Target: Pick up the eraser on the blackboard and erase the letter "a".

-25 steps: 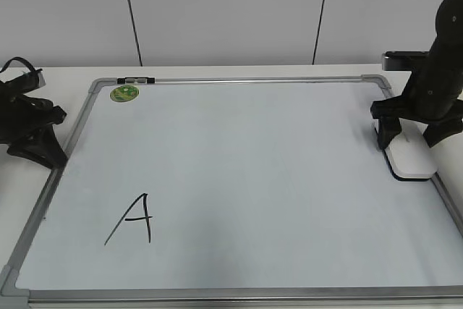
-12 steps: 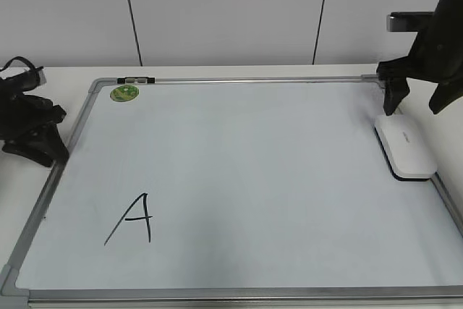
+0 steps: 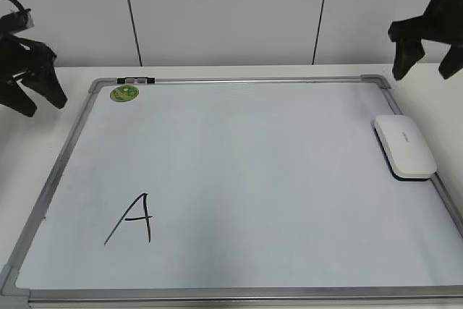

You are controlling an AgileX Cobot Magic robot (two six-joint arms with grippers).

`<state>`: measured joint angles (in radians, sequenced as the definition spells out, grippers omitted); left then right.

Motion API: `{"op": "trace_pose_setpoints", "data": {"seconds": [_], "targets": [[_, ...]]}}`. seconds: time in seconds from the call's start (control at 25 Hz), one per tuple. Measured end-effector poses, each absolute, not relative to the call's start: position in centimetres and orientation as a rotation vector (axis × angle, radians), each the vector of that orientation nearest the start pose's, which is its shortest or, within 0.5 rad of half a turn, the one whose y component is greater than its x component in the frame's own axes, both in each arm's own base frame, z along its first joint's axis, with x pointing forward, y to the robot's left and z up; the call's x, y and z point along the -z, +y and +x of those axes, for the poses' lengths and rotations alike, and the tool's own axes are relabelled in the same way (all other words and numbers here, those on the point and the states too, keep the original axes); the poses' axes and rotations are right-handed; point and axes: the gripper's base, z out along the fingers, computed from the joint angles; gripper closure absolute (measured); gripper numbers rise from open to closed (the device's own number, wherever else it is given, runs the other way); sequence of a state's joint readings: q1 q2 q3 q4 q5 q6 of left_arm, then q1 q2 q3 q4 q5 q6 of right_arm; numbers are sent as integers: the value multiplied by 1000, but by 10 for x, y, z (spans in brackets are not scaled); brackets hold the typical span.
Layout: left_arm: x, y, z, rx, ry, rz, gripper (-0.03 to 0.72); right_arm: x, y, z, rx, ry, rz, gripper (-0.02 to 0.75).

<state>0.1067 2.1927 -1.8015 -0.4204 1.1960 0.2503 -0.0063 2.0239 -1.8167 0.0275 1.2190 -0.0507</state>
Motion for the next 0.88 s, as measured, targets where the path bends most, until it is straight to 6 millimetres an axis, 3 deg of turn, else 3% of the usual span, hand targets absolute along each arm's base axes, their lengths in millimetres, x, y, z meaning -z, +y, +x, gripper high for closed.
{"op": "trace_pose_setpoints", "data": {"seconds": [0.24, 0.48, 0.64, 0.76, 0.88], "targets": [[-244, 2, 437, 366, 2908, 78, 202, -331, 0, 402, -26, 2756, -55, 145], [-311, -22, 411, 349, 2765, 169, 202, -384, 1, 348, -29, 2642, -55, 145], [-353, -42, 387, 347, 2665, 250, 203, -395, 1, 304, -28, 2631, -56, 145], [-381, -51, 357, 348, 2602, 294, 204, -398, 1, 271, -28, 2623, -56, 145], [-393, -54, 323, 352, 2585, 318, 204, -397, 1, 236, -22, 2614, -56, 145]]}}
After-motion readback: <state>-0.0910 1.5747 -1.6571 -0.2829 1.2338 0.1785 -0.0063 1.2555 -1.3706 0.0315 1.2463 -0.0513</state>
